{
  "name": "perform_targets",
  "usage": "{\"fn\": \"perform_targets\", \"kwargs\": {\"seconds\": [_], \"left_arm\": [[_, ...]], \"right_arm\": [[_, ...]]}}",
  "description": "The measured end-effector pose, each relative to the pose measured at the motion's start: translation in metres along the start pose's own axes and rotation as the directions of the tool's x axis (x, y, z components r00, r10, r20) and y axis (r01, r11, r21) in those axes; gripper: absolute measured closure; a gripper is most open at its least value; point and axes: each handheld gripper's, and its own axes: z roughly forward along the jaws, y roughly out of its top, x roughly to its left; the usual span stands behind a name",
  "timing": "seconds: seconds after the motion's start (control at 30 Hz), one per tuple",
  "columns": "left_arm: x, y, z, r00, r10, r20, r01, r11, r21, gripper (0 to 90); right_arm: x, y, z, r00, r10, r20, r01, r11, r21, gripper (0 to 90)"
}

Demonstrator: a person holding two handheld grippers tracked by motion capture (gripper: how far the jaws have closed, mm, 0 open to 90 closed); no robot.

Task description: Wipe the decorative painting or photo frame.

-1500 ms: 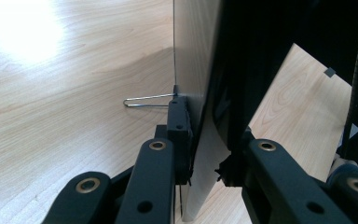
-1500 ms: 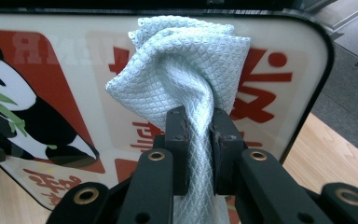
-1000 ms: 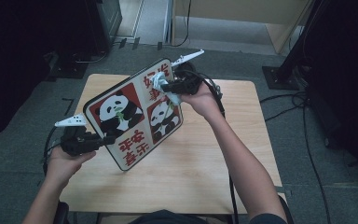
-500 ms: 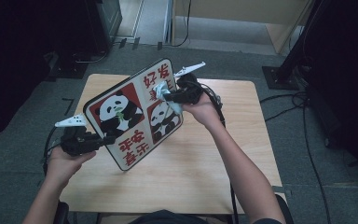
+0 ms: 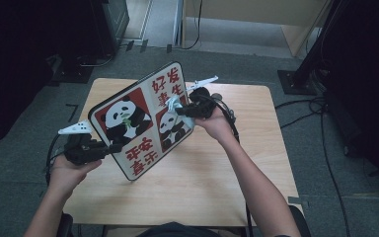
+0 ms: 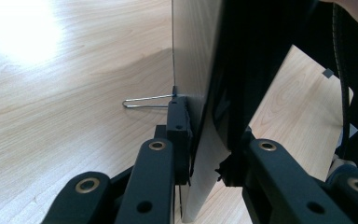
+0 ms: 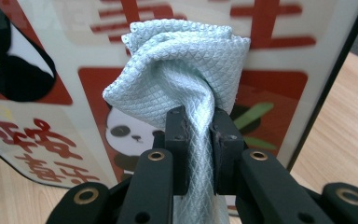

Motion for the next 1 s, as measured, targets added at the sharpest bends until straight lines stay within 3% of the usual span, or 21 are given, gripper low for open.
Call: {"fn": "perform_targets", "kwargs": {"seconds": [1.0], "left_arm": [[-0.001,0.0,0.001,1.0,0.006,0.0,-0.006,1.0,-0.001,77.6]], "right_arm": [[-0.012,-0.065,0.035,0.9974,0.068,-0.024,-0.067,0.997,0.034,79.9]]}}
